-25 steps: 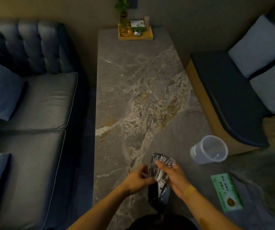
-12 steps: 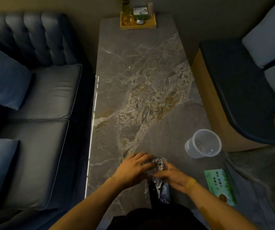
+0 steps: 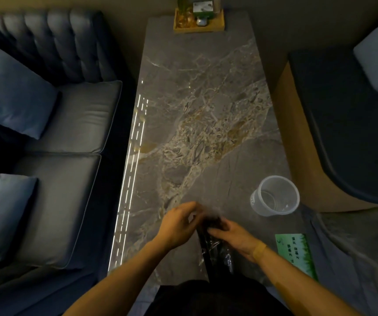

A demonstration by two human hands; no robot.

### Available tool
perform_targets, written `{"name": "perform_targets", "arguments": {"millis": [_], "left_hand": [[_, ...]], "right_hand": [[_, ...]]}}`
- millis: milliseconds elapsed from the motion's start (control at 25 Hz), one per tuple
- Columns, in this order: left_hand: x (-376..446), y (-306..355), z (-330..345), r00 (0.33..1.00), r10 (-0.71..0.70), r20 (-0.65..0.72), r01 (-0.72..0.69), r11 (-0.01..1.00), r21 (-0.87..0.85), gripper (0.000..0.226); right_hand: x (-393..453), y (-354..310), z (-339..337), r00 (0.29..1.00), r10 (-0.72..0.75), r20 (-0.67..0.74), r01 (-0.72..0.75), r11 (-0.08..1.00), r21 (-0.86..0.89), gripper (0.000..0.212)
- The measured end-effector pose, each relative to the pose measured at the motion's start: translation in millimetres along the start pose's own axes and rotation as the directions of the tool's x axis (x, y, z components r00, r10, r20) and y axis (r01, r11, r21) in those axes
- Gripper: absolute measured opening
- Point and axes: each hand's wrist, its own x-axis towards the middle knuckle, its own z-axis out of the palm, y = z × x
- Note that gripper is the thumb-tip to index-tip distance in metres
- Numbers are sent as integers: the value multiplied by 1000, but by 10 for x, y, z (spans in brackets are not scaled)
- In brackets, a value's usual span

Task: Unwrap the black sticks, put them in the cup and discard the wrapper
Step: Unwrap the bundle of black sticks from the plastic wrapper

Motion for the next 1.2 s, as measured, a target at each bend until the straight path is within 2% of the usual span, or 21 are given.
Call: {"name": "perform_targets", "arguments": {"millis": [80,160,240,320,440,560,600,680,800,880,920,960,1000,1040,1080,1120,1200], "left_hand": [[102,37,14,985,-169,-22,159,960,-230,13],[211,56,11,949,-316,11,293,863,-413,10],[268,74,8,881,-465,83,420,691,-589,13],[282,64,28,797,-585,149,505,511,-696,20],[275,78,59,715,-668,204,518,310,-797,10],[224,74,64,709,-633,311,498,136,-857,25],[188,63,55,710,-604,363,536,129,-834,29],[107,16,57,719,-554,421,596,178,-783,28],[63,-18,77,731,-589,345,574,257,-777,4],[83,-3,98,727,-620,294,555,279,-784,8],[96,3,109,729,-626,279,549,290,-783,10],[104,9,118,731,-628,267,544,300,-784,11],[109,14,123,733,-630,256,539,307,-785,11],[111,18,125,734,-632,247,530,307,-790,11],[113,21,124,736,-634,238,518,301,-801,10],[116,21,123,739,-633,231,505,293,-812,10],[124,34,116,744,-627,230,484,269,-833,12]], "right_hand": [[8,-40,25,1000,-2,-29,1,1000,-14,39],[-13,-99,37,1000,8,-29,-9,999,-37,37],[-55,-146,43,1000,20,-7,-20,998,-57,38],[-102,-180,55,999,30,22,-28,997,-69,38],[-128,-194,104,999,38,10,-37,998,-56,36],[-128,-197,129,999,34,-32,-35,999,-33,37],[-124,-189,128,998,36,-44,-37,999,-24,37],[-119,-177,117,997,46,-54,-46,999,-4,37],[-118,-167,134,998,50,-38,-50,999,-4,40],[-117,-153,196,989,-14,-144,2,996,-84,45],[-124,-157,235,959,-88,-271,41,984,-175,52],[-141,-177,267,887,-212,-410,88,950,-300,56],[-155,-201,281,787,-389,-479,152,874,-461,55],[-163,-232,289,695,-560,-450,203,754,-625,50],[-164,-274,302,661,-655,-366,222,637,-738,44],[-165,-339,328,685,-669,-288,214,563,-798,41],[-149,-443,372,775,-581,-248,149,549,-822,46]]}}
